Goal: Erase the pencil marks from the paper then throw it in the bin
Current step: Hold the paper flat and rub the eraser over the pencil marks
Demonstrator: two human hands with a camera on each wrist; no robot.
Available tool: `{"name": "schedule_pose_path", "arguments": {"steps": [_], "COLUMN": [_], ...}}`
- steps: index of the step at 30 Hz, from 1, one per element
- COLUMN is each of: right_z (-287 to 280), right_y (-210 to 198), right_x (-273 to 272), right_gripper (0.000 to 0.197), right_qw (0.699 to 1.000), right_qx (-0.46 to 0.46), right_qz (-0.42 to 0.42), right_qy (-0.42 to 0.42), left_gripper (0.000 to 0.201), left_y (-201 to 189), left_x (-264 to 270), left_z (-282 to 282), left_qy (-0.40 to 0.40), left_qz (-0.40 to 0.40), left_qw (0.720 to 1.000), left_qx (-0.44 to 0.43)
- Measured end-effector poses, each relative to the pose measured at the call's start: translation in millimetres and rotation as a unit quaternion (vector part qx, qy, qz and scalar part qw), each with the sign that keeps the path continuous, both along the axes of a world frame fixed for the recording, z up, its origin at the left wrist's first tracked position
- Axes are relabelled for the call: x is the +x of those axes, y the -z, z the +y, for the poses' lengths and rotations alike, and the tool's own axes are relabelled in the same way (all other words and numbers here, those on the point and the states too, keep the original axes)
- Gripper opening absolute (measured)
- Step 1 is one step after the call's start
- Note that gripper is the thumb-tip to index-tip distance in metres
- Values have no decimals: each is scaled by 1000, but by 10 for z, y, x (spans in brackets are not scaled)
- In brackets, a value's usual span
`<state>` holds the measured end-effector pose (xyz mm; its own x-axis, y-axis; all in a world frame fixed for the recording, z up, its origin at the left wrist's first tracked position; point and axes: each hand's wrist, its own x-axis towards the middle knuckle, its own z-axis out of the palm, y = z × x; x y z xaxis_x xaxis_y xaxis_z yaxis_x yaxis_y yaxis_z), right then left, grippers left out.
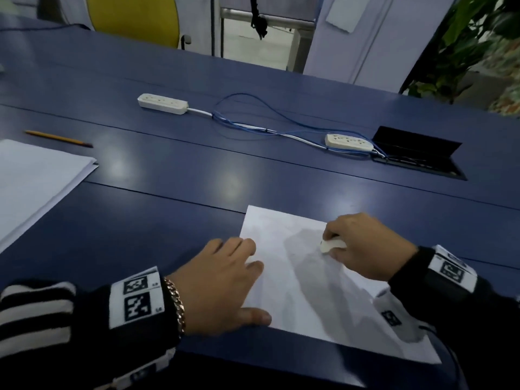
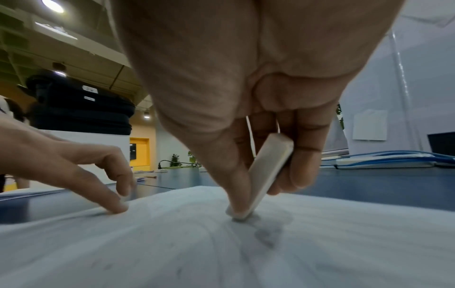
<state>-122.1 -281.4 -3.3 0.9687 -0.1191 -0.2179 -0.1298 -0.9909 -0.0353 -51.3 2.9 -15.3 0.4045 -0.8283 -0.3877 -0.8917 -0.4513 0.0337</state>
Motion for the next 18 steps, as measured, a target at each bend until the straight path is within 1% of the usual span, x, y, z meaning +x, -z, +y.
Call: {"name": "schedule_pose_path", "arguments": {"steps": [1, 2, 3, 5, 7, 9, 13, 15, 18], "right_z": [22, 45, 62, 71, 118, 222, 446, 497, 551], "right_y": [-29, -70, -127, -256, -351, -348, -82, 40, 105], "right_x": [-49, -92, -119, -95, 21, 215, 573, 668, 773], "right_gripper": [22, 21, 20, 20, 23, 26, 32, 34, 34], "right_qw": [1000, 999, 999, 996, 993, 989, 987, 985, 979], "right_qx": [8, 20, 35, 55, 68, 81, 95, 95, 103], "right_qz": [12, 20, 15, -32, -73, -87, -61, -43, -37], "right_qy": [-13, -26, -38, -57, -70, -88, -113, -136, -170], "left_gripper": [91, 89, 93, 104, 108, 111, 126, 135, 144], "left_y": [-26, -26, -24, -7, 23, 53, 182, 264, 309], "left_x": [17, 86, 183, 430, 658, 810, 906, 901, 887], "left_z": [54, 110, 154, 189, 135, 12, -161, -149, -112], "left_qy": [-12, -30, -49, -73, -92, -100, -75, -92, -126], "left_qz": [35, 71, 95, 104, 106, 104, 69, 55, 50], "left_qw": [999, 996, 993, 987, 982, 983, 994, 994, 990], "left_qx": [-15, -34, -53, -97, -123, -112, -28, -5, 28]}}
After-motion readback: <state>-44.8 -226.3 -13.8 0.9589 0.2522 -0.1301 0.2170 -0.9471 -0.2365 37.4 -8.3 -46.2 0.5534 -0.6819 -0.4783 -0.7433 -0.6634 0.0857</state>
